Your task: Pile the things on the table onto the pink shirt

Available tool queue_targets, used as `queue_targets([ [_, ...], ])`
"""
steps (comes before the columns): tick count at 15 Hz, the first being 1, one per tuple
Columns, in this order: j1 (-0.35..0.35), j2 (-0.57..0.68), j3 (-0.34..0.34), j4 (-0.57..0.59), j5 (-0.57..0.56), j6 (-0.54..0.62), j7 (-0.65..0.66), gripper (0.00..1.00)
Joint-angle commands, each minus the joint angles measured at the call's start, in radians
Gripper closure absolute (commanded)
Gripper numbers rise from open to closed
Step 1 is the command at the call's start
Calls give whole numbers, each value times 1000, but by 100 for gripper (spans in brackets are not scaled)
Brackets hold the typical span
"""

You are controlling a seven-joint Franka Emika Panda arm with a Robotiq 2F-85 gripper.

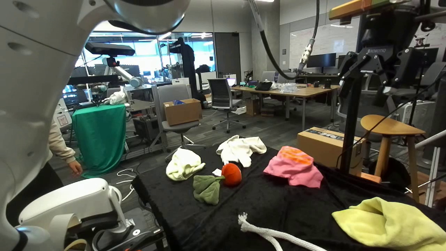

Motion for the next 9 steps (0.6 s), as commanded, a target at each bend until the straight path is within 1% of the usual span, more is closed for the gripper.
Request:
queue_targets([
  [1,0,-62,7,-76,21,2,1,0],
  [5,6,-136,9,-182,17,26,2,0],
  [9,8,-184,9,-273,16,30,4,0],
])
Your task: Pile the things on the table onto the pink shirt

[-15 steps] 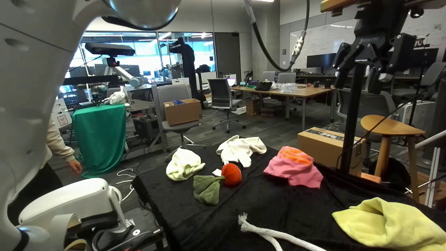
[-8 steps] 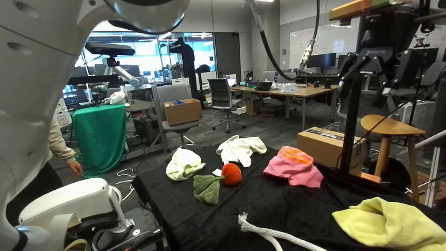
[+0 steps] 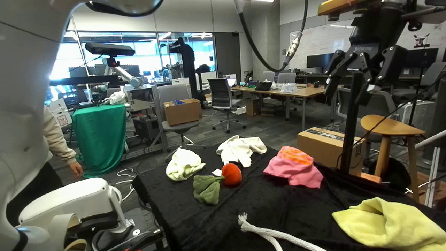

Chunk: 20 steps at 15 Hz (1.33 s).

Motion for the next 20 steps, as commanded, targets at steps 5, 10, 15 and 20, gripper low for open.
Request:
queue_targets([
  [5,13,-109,8,-203,16,46,6,0],
  [10,40,-119,-24,-276,26,95,14,0],
  [15,49,-98,-43,-349,14,190,77,0],
  [20,54,-99,-57,-435,19,274,149,0],
])
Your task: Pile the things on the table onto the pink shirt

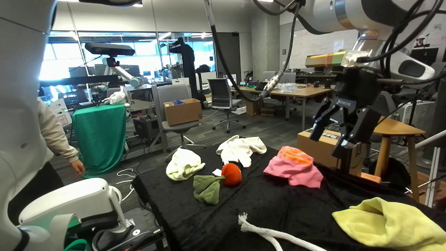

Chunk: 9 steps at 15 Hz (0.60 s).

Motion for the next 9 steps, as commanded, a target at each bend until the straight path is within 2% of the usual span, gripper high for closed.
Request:
queue_targets([
  [1,23,-33,-27,-82,15,71,64,0],
  [9,62,-14,-46,-163,2,214,239,0],
])
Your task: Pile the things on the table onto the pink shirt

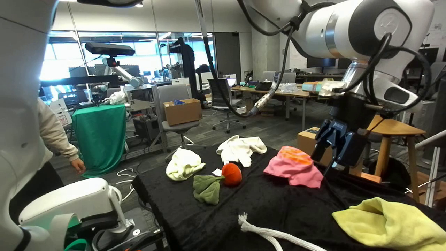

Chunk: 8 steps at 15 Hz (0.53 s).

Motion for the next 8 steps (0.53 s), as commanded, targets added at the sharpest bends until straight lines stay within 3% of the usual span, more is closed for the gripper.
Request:
queue_targets([
  [1,33,-12,-22,-41,2,65,69,0],
  [8,31,35,-25,-34,-5,129,54,0],
])
